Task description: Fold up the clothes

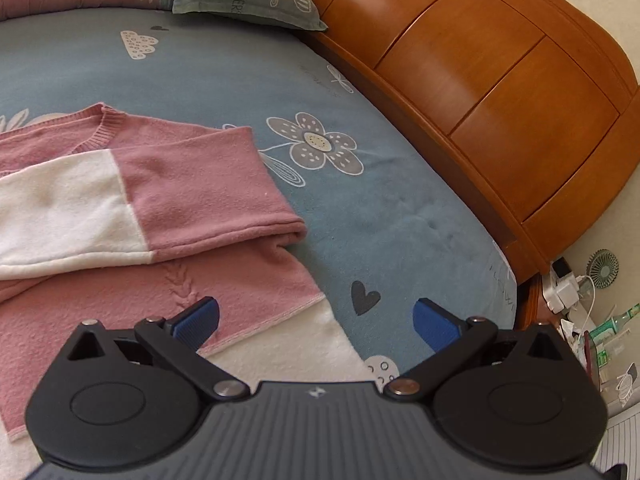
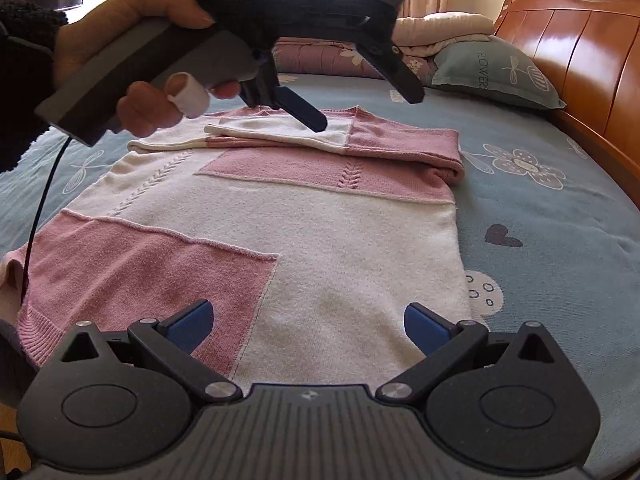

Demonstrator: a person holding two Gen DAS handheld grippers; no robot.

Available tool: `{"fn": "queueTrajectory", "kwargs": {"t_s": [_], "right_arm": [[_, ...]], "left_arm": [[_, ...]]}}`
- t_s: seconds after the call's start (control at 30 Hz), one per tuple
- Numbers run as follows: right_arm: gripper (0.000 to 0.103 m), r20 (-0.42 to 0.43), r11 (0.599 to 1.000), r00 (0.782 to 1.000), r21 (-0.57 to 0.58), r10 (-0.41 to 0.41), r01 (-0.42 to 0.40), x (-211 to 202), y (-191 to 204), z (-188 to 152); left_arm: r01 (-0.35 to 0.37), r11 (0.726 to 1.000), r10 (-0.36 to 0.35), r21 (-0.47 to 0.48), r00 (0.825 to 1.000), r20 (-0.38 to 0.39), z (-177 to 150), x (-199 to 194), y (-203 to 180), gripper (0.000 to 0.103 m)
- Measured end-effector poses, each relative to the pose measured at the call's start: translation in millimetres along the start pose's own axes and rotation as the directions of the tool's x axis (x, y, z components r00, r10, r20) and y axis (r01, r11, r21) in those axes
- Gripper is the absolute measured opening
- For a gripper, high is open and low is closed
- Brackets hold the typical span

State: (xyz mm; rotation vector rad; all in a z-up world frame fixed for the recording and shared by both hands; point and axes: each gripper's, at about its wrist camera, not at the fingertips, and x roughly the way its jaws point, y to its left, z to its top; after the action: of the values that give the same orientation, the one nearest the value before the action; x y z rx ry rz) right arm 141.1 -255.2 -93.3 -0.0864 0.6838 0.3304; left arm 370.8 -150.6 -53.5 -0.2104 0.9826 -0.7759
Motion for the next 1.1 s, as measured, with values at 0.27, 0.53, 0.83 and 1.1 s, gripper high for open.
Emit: {"fn": "queueTrajectory", "kwargs": {"t_s": [0.27,0.53,0.83,1.1], "right_arm": [[0.103,0.023,0.998,0.999,0.056,0.038,-0.039,-7,-14,-2],[0.103,0.029,0.995,0.997,0.073,0.066,-0.068,-10,-17,-2],[0.103,-0.008,0.989,1.0,0.146,0.019,-0.017,0,-29,-1],[0.103,-0.065,0.992,0.998,0.128,-0.013,0.021,13,-22,-2]], "left_arm": [[0.013,0.998,-0.016,-0.065,0.999,-0.046,28,86,4,0.102],[0.027,0.998,-0.028,-0.057,0.999,-0.018,31,111,-2,0.102],[-0.027,0.999,0.027,-0.022,1.0,0.009,0,-14,-1,0.102],[-0.097,0.981,0.113,-0.17,0.99,0.087,-94,-129,34,0.102]]}}
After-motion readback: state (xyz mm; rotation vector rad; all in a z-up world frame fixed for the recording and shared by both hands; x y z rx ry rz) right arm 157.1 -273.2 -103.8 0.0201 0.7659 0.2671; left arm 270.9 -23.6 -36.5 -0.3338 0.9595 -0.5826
